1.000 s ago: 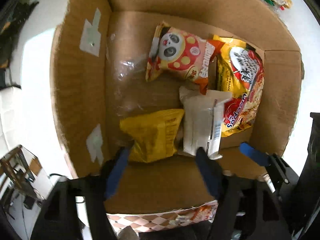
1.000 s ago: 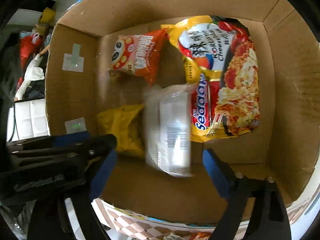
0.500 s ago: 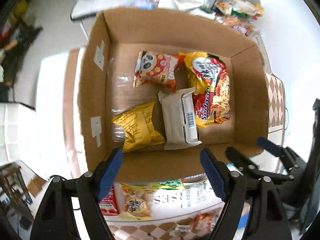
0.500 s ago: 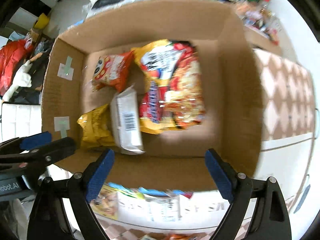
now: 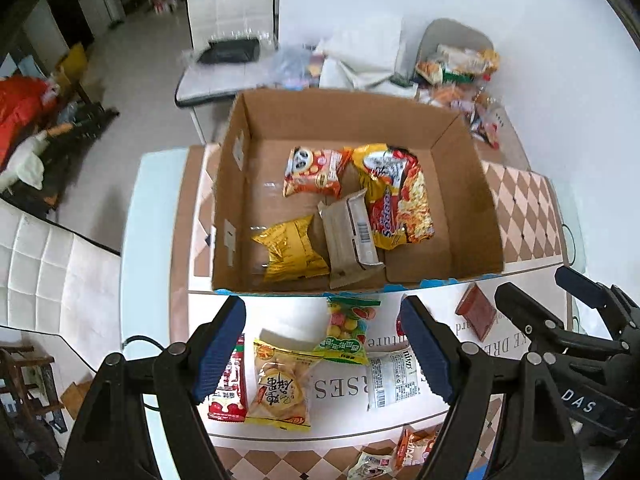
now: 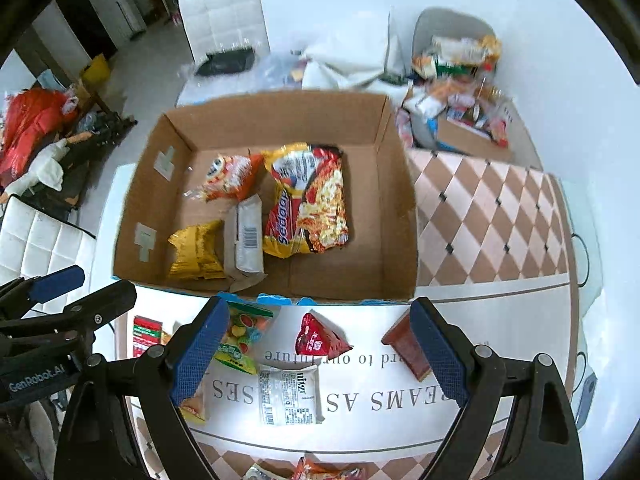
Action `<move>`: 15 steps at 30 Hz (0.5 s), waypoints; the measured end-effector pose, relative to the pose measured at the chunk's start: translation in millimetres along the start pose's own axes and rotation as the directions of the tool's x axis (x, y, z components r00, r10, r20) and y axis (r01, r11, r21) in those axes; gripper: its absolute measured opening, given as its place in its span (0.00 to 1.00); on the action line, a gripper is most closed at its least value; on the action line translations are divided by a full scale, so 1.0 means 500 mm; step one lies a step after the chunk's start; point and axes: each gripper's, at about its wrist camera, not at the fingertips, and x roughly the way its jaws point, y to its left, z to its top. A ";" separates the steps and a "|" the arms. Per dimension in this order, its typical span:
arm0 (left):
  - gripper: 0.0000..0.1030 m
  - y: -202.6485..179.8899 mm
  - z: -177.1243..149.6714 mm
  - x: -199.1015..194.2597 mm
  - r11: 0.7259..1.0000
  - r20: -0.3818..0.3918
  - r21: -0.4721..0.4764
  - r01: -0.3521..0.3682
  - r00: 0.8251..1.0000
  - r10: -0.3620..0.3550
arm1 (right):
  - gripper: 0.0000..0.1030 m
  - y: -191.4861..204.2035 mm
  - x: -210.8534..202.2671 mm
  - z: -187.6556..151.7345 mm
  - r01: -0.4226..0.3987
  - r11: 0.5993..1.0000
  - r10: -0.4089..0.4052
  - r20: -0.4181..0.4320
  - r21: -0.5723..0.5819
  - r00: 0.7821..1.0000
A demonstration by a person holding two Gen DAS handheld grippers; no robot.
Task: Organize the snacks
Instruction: 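Grasp the small white snack packet with the left gripper while the right grasps the orange Hi bag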
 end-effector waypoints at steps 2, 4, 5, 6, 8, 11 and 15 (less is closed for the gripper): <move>0.76 -0.003 -0.010 -0.026 1.000 0.026 0.001 0.000 1.000 0.000 | 0.91 -0.001 -0.032 -0.009 -0.009 1.000 0.008 0.030 0.011 1.000; 0.76 -0.008 -0.019 -0.050 1.000 0.056 0.008 -0.013 0.998 0.012 | 0.91 0.002 -0.065 -0.023 -0.013 1.000 0.013 0.056 0.006 0.998; 0.76 -0.010 -0.025 -0.062 1.000 0.073 0.010 -0.017 0.997 0.017 | 0.91 0.004 -0.076 -0.029 -0.016 1.000 0.016 0.064 0.004 0.998; 0.76 -0.012 -0.032 -0.075 1.000 0.090 0.009 -0.022 0.996 0.021 | 0.91 0.005 -0.090 -0.036 -0.023 1.000 0.023 0.074 0.002 0.997; 0.76 -0.015 -0.044 -0.095 1.000 0.116 0.009 -0.027 0.993 0.026 | 0.91 0.009 -0.113 -0.045 -0.037 0.999 0.037 0.087 -0.003 0.995; 0.76 -0.011 -0.065 -0.118 1.000 0.131 -0.013 -0.004 0.991 0.005 | 0.91 0.012 -0.149 -0.063 -0.056 0.998 0.057 0.112 -0.008 0.992; 0.76 -0.009 -0.104 -0.131 0.999 0.128 -0.032 0.017 0.992 -0.012 | 0.91 0.009 -0.174 -0.098 -0.082 0.997 0.082 0.104 -0.006 0.991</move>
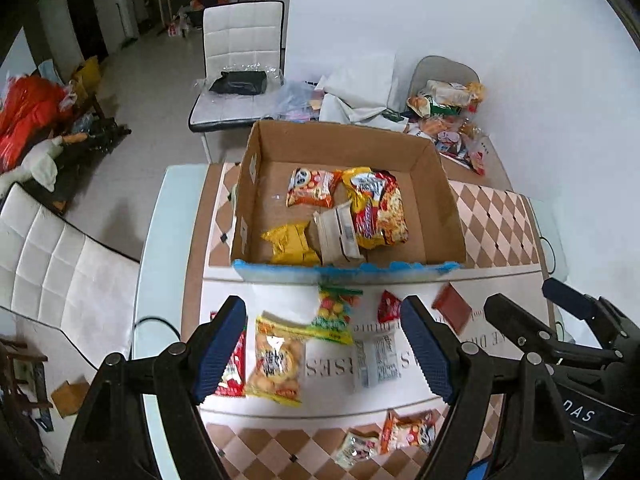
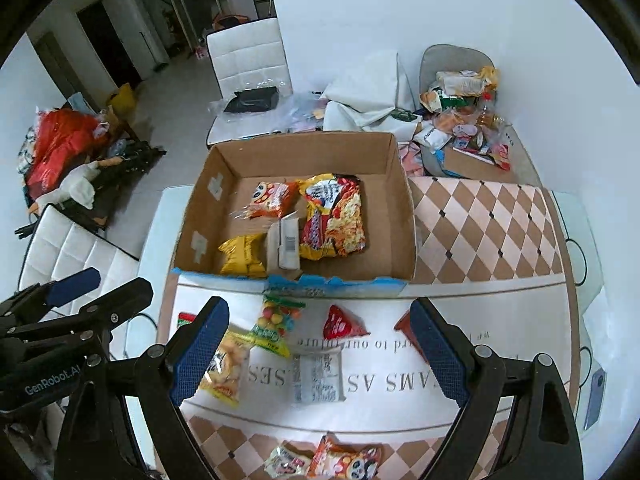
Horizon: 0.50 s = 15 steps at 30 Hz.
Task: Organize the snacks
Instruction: 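Grasp the small white snack packet with the left gripper while the right grasps the orange Hi bag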
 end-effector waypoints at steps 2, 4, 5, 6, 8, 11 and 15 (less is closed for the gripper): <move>0.76 0.001 -0.029 0.001 1.000 -0.014 -0.004 -0.003 1.000 0.003 | 0.91 -0.003 -0.001 -0.026 -0.012 1.000 0.012 -0.026 0.005 1.000; 0.76 0.002 -0.060 0.011 1.000 -0.043 -0.009 -0.006 0.999 0.006 | 0.91 -0.014 0.011 -0.061 -0.024 1.000 0.025 -0.077 0.018 0.997; 0.76 0.001 -0.076 0.016 1.000 -0.058 -0.007 -0.011 0.998 0.011 | 0.91 -0.021 0.020 -0.082 -0.031 0.999 0.034 -0.112 0.028 0.993; 0.76 0.000 -0.093 0.026 1.000 -0.078 -0.005 -0.017 0.997 0.016 | 0.91 -0.029 0.029 -0.099 -0.038 0.999 0.043 -0.140 0.035 0.989; 0.76 0.000 -0.130 0.054 0.999 -0.132 0.001 -0.033 0.991 0.033 | 0.91 -0.048 0.068 -0.154 -0.039 0.999 0.046 -0.233 0.037 0.971; 0.76 0.004 -0.191 0.113 0.999 -0.235 -0.010 -0.050 0.971 0.046 | 0.91 -0.065 0.138 -0.237 -0.046 0.999 0.033 -0.386 -0.026 0.922; 0.76 0.005 -0.279 0.203 0.997 -0.366 -0.016 -0.076 0.928 0.065 | 0.91 -0.067 0.232 -0.342 -0.054 0.980 -0.057 -0.532 -0.189 0.845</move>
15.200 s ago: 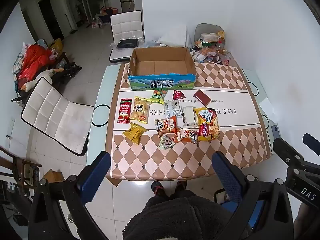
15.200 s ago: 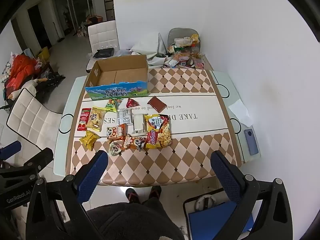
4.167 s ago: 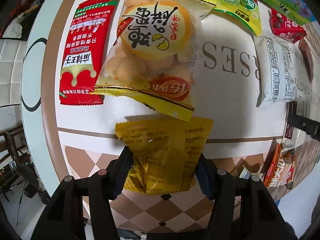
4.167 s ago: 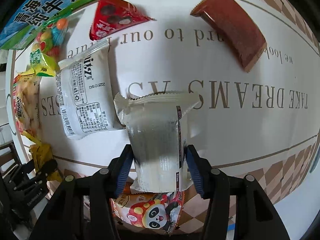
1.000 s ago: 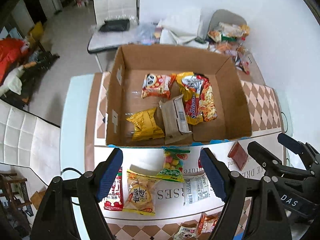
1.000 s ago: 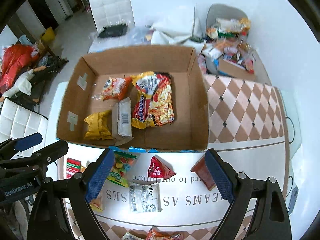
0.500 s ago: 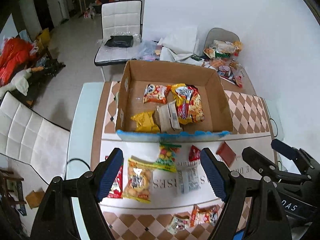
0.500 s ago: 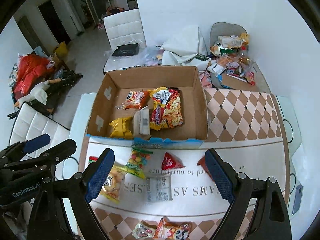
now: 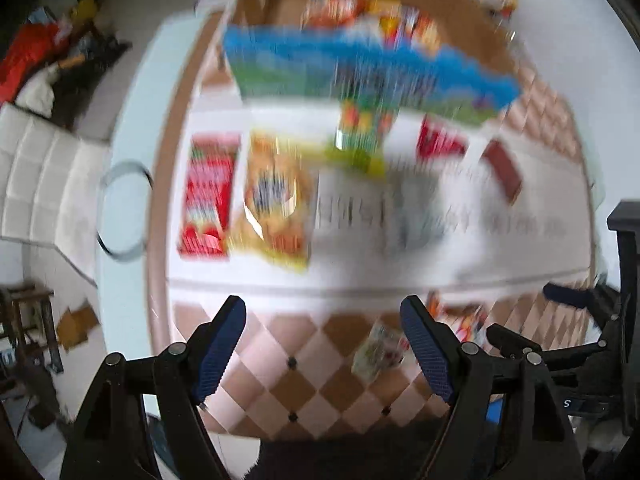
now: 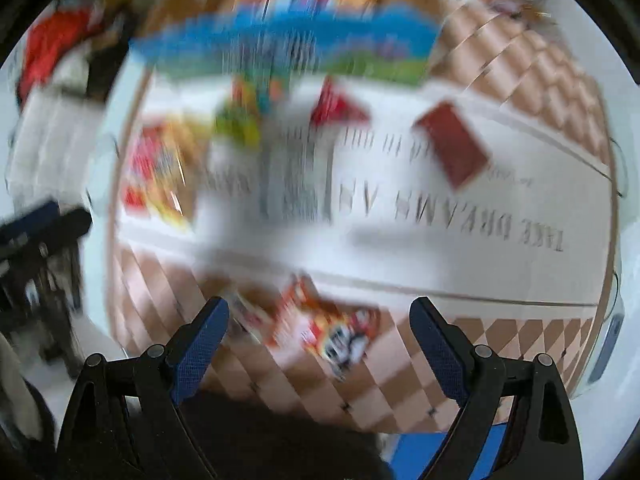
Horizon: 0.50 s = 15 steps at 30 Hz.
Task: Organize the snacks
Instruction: 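Grasp the small white snack packet with the left gripper while the right grasps the orange Hi bag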
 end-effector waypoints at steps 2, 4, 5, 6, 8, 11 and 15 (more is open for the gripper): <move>0.76 -0.003 -0.024 0.053 1.000 -0.060 -0.004 -0.004 0.998 0.004 | 0.91 0.012 0.045 -0.011 0.017 0.997 -0.021 -0.052 -0.076 0.998; 0.76 -0.003 -0.042 0.087 1.000 -0.099 -0.012 -0.006 0.995 0.005 | 0.91 0.024 0.091 -0.018 0.029 0.989 -0.045 -0.103 -0.148 0.994; 0.76 -0.002 -0.054 0.104 1.000 -0.120 -0.022 -0.005 0.993 0.002 | 0.91 0.029 0.108 -0.021 0.027 0.985 -0.048 -0.119 -0.172 0.992; 0.76 -0.002 -0.067 0.111 1.000 -0.129 -0.028 -0.005 0.992 0.001 | 0.91 0.032 0.123 -0.024 0.026 0.981 -0.053 -0.135 -0.193 0.989; 0.76 -0.002 -0.086 0.124 0.999 -0.144 -0.038 -0.006 0.990 0.001 | 0.91 0.042 0.150 -0.031 0.028 0.969 -0.068 -0.159 -0.245 0.985; 0.76 0.001 -0.113 0.138 0.998 -0.167 -0.055 -0.010 0.986 0.001 | 0.91 0.054 0.182 -0.040 0.032 0.951 -0.090 -0.176 -0.307 0.980; 0.76 0.001 -0.140 0.150 0.997 -0.184 -0.071 -0.017 0.983 0.004 | 0.88 0.063 0.221 -0.048 0.065 0.927 -0.143 -0.186 -0.370 0.972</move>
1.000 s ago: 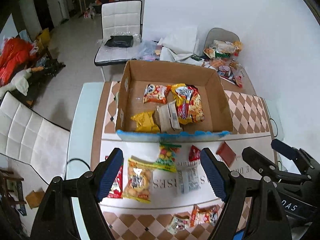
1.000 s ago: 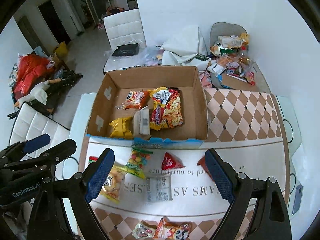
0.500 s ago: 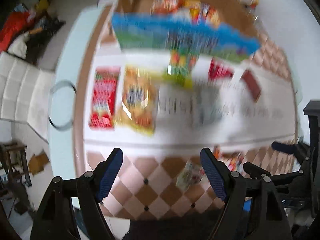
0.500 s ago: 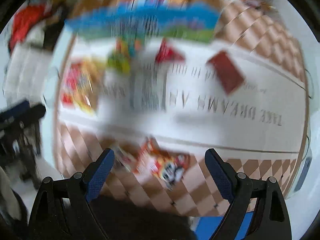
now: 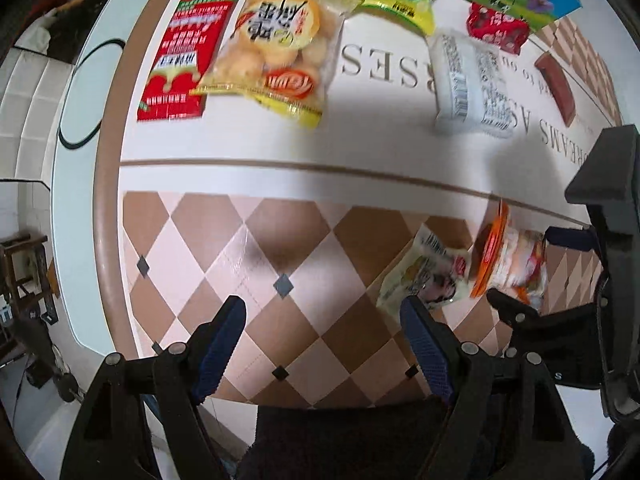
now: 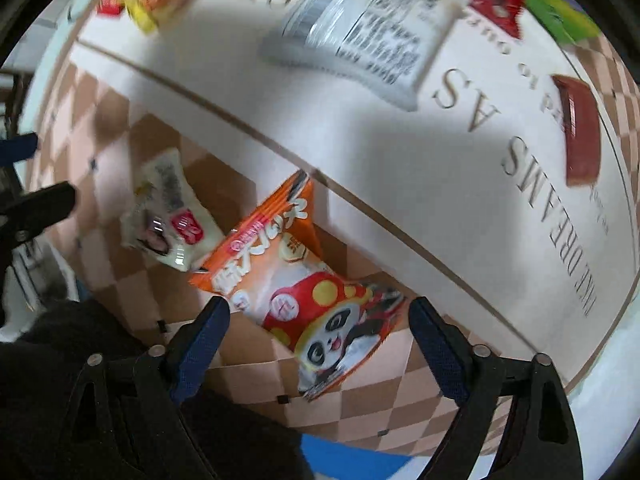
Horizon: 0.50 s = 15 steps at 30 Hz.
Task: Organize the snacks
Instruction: 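Grasp the small white snack packet with the left gripper while the right grasps the orange Hi bag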
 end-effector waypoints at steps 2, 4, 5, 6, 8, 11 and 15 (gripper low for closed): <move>0.76 -0.007 -0.008 0.003 1.000 -0.004 0.007 0.002 1.000 -0.002 | 0.72 0.001 0.007 0.000 0.040 0.999 -0.040 0.000 -0.016 0.999; 0.76 -0.020 -0.014 0.009 1.000 -0.013 0.024 0.011 1.000 -0.011 | 0.62 -0.015 0.013 -0.002 0.038 0.999 -0.038 0.003 0.028 0.999; 0.76 -0.027 -0.015 0.011 0.999 -0.016 0.035 0.012 1.000 -0.012 | 0.62 -0.027 0.012 -0.004 0.026 0.998 -0.026 0.009 0.060 1.000; 0.76 -0.038 -0.015 0.012 0.999 -0.020 0.051 0.015 1.000 -0.014 | 0.61 -0.042 0.011 -0.007 0.023 0.994 -0.025 0.014 0.102 1.000; 0.76 -0.062 -0.015 0.018 0.996 -0.031 0.083 0.021 0.999 -0.018 | 0.59 -0.089 0.006 -0.019 -0.005 0.974 -0.002 0.030 0.224 1.000; 0.76 -0.095 -0.010 0.031 0.993 -0.055 0.118 0.030 0.998 -0.024 | 0.58 -0.160 0.009 -0.048 -0.106 0.913 0.092 0.053 0.394 0.994; 0.76 -0.146 -0.002 0.068 0.986 -0.102 0.158 0.051 0.994 -0.035 | 0.60 -0.225 0.032 -0.089 -0.244 0.817 0.236 0.084 0.522 0.968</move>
